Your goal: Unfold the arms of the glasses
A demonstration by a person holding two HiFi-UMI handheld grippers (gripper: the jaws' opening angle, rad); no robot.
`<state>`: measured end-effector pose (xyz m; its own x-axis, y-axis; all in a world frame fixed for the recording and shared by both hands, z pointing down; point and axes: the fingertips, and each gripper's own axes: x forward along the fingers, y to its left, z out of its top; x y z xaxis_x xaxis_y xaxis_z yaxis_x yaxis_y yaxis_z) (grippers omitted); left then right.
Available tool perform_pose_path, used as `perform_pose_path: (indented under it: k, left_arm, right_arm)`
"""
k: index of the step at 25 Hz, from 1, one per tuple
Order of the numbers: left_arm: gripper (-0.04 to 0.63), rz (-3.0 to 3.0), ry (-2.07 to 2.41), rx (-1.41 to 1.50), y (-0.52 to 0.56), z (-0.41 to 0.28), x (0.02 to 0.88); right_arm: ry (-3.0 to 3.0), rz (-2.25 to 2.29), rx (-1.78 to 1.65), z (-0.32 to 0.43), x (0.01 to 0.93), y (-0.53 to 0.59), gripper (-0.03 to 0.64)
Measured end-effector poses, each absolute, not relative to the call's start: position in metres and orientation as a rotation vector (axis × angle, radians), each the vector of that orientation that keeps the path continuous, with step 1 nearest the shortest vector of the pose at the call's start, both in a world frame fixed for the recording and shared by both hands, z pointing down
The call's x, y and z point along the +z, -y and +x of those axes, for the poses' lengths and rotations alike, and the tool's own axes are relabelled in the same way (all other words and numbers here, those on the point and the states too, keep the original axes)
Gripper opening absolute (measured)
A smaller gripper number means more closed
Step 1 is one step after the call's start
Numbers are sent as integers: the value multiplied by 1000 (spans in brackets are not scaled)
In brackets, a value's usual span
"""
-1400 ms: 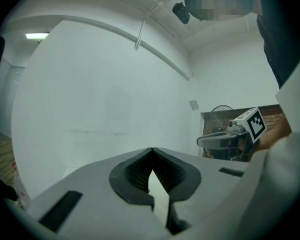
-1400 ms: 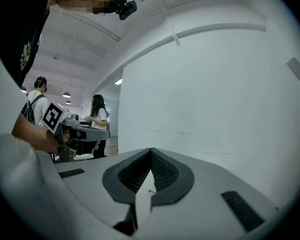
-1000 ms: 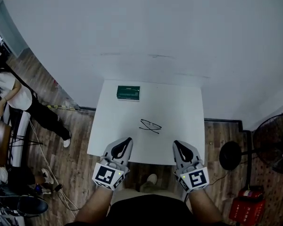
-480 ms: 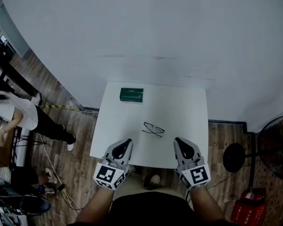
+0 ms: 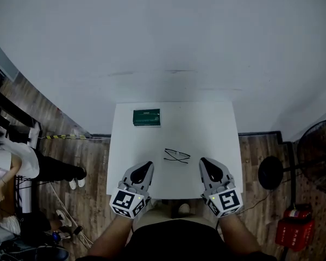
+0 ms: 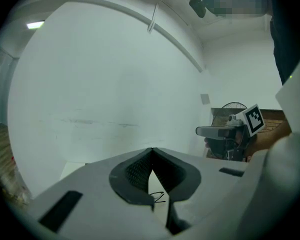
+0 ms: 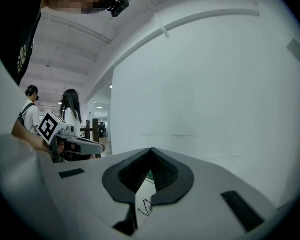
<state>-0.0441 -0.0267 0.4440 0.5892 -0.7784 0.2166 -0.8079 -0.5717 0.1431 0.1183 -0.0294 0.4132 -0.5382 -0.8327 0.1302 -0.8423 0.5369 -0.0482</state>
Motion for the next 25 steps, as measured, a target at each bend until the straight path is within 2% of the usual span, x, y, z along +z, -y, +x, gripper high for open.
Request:
perform_pose_path:
  k: [18,25]
  left_arm:
    - [6,2545,1056,246,89,-69,511]
    - [6,2500,1009,279,99,-69,547]
  right_arm:
    - [2494,1571,229,77,442,77,-2]
    - [2428,1590,294,83,470,92,-2]
